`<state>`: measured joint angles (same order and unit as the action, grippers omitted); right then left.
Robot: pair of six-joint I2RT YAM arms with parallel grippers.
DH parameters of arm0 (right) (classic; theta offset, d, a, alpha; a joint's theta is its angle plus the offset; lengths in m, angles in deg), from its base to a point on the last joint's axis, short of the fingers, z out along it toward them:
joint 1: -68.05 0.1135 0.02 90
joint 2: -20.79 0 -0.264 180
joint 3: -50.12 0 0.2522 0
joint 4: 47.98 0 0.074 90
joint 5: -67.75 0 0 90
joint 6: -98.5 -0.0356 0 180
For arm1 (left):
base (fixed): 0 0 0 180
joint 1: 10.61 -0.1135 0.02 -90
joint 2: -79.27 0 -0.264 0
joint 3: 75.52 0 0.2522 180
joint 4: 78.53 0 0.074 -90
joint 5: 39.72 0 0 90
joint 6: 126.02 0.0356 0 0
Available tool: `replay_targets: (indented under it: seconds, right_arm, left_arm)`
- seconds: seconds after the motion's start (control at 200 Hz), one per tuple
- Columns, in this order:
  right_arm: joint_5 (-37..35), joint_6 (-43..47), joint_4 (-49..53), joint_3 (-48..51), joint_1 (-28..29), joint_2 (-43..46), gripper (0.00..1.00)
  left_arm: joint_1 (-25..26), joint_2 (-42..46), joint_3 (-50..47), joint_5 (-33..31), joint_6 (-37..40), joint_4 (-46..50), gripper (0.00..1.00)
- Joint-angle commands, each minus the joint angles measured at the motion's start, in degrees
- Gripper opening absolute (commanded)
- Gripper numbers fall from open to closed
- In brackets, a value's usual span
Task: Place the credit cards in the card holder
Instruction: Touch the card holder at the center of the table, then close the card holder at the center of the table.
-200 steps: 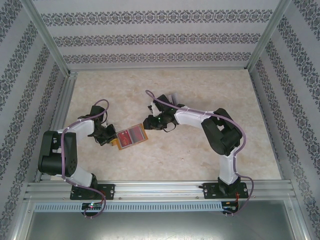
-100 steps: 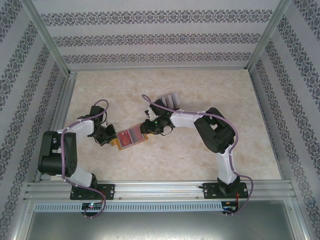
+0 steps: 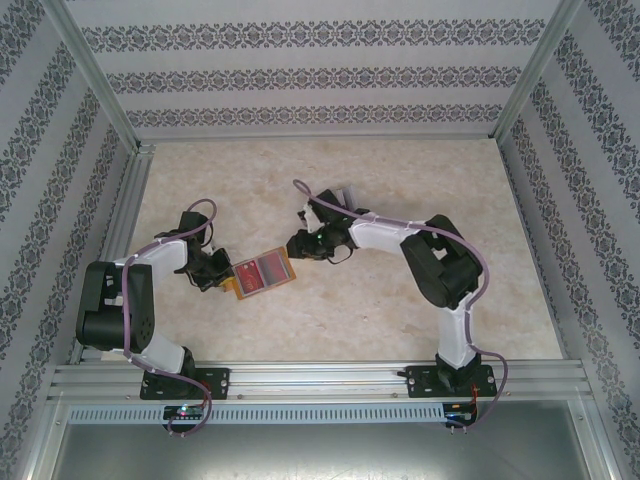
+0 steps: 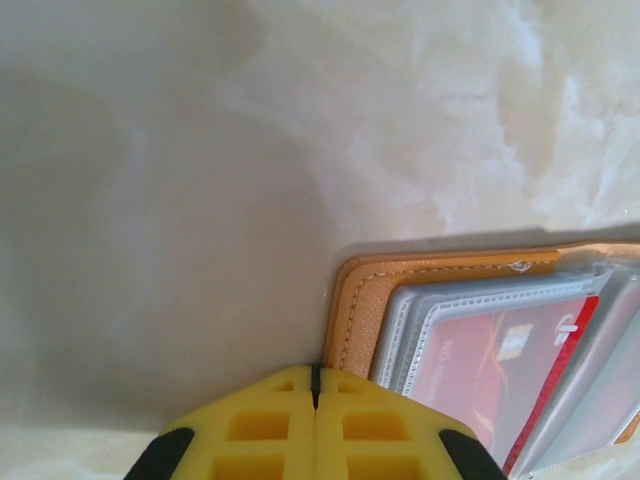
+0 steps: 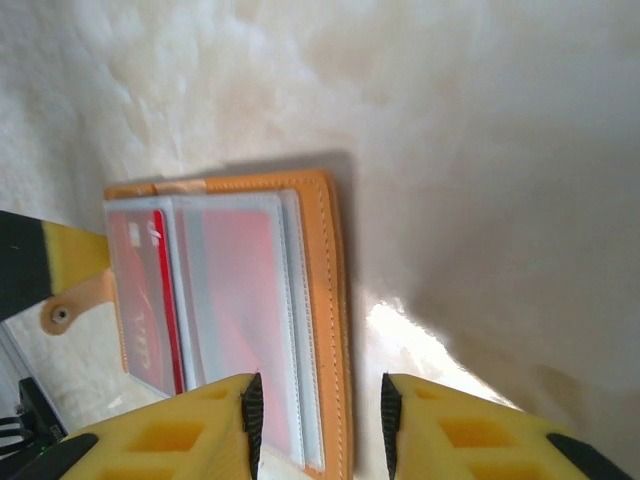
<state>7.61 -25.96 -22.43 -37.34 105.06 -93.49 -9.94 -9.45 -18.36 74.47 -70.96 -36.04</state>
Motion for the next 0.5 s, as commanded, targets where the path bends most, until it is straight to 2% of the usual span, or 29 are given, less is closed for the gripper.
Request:
replay_targets:
  seconds: [0.0,0.33,0.415,0.495]
  right_arm:
    - [-1.4,1.9,1.7,0.9,-1.5,4.0,0.39]
    - [1.3,0.8,0.6,3.1,1.1,4.3,0.38]
    - [1.9,0.6,0.3,3.1,2.2,3.6,0.38]
    - [1.7,0.5,0.3,2.9,3.0,3.4,0.38]
  left_arm:
    - [0.6,-3.7,-2.8,1.1,-0.9,-4.8,0.00]
    - [1.6,0.2,-4.4,3.3,-3.4,-4.0,0.01]
    - [1.7,0.7,-3.4,3.1,-3.4,-2.9,0.05]
    - [1.8,1.3,-2.2,3.3,-3.3,-2.0,0.16]
